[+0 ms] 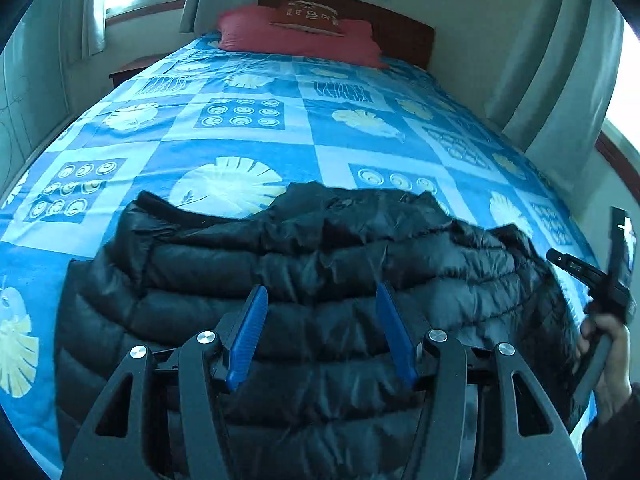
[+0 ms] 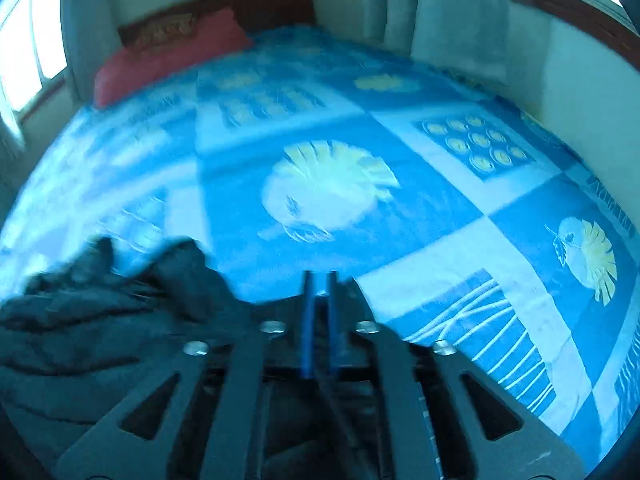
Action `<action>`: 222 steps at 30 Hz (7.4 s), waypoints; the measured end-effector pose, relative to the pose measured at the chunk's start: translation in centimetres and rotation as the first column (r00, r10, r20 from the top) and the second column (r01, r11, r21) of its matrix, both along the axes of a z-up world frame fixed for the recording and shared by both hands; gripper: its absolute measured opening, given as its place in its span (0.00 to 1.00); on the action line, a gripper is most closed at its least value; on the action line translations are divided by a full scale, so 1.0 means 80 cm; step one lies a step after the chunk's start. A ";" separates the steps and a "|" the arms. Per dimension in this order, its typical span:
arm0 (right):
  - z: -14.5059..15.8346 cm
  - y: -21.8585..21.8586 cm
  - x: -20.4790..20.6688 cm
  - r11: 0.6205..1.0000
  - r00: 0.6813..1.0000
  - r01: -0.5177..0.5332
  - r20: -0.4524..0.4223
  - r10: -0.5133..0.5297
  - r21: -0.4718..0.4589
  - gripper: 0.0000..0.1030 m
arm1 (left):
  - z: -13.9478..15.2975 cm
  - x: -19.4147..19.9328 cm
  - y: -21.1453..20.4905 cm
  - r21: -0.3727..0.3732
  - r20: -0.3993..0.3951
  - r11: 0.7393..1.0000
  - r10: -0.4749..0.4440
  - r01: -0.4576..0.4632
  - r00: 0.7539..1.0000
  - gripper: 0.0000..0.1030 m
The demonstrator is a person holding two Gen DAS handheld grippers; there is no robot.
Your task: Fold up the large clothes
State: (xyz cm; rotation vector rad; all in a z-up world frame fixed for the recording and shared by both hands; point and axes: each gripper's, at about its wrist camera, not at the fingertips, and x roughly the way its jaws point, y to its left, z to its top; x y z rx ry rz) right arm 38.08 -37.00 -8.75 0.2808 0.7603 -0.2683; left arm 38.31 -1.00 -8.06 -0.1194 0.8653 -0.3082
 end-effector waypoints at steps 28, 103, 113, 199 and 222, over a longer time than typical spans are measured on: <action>-0.033 0.185 -0.058 0.935 0.935 -0.350 -0.070 0.346 -0.055 0.51 | -0.009 -0.075 -0.010 0.042 0.019 0.997 0.061 -0.062 0.998 0.62; -0.051 0.041 -0.466 0.958 0.997 -0.029 -0.056 0.047 0.286 0.18 | -0.038 -0.417 0.211 -0.231 -0.143 0.847 0.458 -0.480 0.877 0.21; -0.057 0.041 -0.480 0.959 0.997 -0.033 -0.063 0.053 0.282 0.19 | -0.044 -0.434 0.218 -0.228 -0.145 0.851 0.451 -0.474 0.881 0.21; -0.060 0.319 -0.292 0.930 0.925 -0.358 -0.166 0.342 -0.077 0.46 | 0.003 -0.336 0.258 0.171 -0.009 0.910 0.385 -0.378 0.923 0.58; -0.060 0.328 -0.304 0.930 0.931 -0.351 -0.145 0.335 -0.111 0.46 | -0.004 -0.317 0.219 0.168 -0.036 0.953 0.261 -0.251 0.965 0.69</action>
